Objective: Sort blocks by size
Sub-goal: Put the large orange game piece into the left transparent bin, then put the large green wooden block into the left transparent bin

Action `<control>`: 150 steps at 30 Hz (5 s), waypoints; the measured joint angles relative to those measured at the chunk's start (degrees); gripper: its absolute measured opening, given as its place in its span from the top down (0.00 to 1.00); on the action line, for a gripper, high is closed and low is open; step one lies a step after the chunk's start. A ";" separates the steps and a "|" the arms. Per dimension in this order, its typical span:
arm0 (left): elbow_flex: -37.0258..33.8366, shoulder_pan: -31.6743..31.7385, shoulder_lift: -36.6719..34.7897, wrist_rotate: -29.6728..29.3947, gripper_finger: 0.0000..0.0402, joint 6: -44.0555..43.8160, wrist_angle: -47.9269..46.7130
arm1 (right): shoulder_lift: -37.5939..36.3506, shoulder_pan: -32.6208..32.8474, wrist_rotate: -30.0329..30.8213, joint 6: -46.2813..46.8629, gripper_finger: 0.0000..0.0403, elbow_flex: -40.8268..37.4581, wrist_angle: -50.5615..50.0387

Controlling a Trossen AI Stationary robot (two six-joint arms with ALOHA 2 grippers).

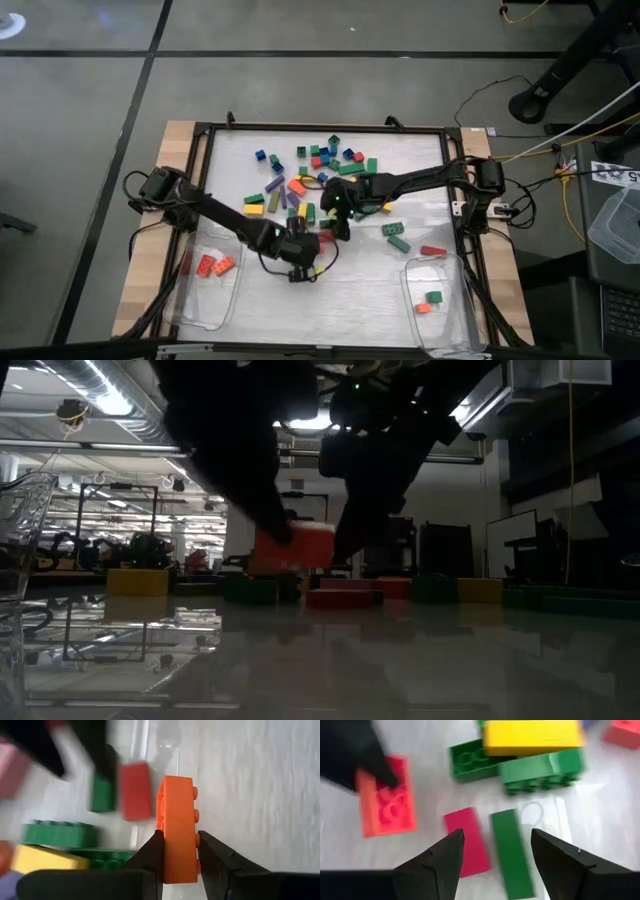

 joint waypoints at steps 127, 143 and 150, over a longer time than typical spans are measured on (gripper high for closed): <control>-14.93 2.20 -35.77 -14.66 0.65 -51.95 -10.48 | 2.64 0.70 16.12 -18.29 0.72 17.25 0.55; -14.93 7.09 -35.83 -8.39 0.65 -45.61 -6.88 | 2.56 6.97 25.64 -26.89 0.72 17.25 5.09; -14.93 7.07 -35.87 -5.28 0.71 -44.13 -6.38 | 2.56 7.35 25.70 -28.11 0.72 17.25 6.28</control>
